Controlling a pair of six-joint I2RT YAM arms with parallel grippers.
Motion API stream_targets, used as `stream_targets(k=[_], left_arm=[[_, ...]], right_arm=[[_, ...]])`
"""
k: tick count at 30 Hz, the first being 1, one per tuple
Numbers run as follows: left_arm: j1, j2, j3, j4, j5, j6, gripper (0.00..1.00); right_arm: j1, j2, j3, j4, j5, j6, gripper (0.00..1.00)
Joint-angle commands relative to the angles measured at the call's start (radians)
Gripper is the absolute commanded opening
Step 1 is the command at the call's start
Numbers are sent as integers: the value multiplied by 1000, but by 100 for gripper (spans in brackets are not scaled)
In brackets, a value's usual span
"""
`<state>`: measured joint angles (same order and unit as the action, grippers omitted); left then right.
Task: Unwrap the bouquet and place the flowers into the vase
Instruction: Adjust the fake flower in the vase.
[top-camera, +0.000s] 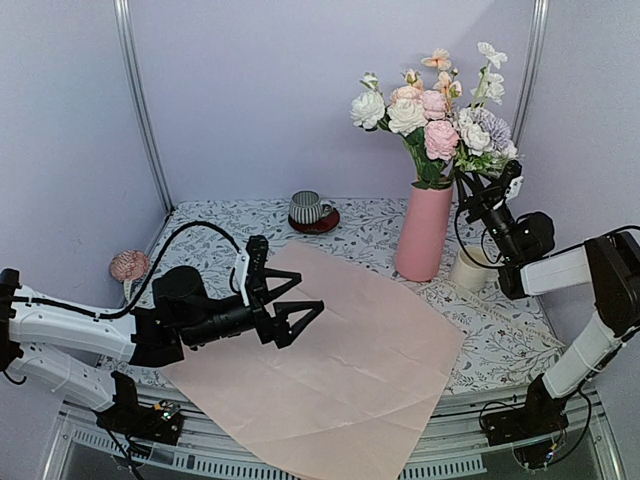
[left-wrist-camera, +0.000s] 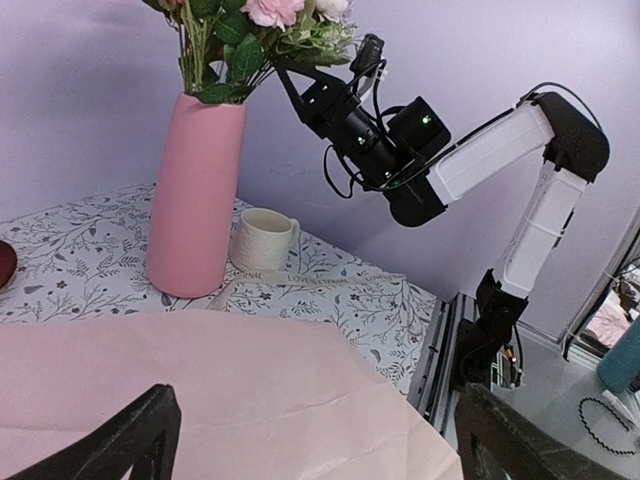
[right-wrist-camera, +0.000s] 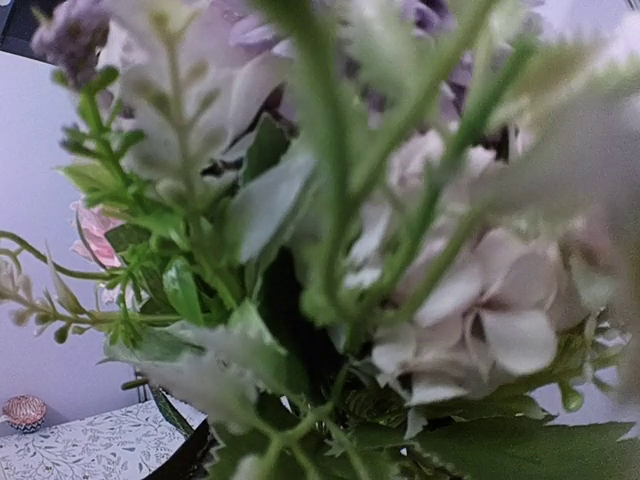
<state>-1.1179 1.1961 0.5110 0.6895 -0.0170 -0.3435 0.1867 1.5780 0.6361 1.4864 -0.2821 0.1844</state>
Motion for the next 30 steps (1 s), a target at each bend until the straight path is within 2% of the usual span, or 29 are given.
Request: stream_targets(k=[1, 8, 17, 25, 30], left_arm=[[15, -3, 6, -7, -14, 14, 98], [17, 0, 9, -13, -11, 16, 98], [19, -1, 9, -13, -11, 15, 98], [20, -3, 6, -10, -10, 13, 97], [21, 0, 6, -4, -4, 12, 97]], right_arm=[[-8, 29, 36, -14, -17, 15, 51], [-10, 31, 62, -51, -26, 6, 33], [-10, 22, 67, -78, -28, 0, 4], [-11, -3, 48, -125, -58, -14, 2], [-11, -30, 47, -228, -88, -36, 2]])
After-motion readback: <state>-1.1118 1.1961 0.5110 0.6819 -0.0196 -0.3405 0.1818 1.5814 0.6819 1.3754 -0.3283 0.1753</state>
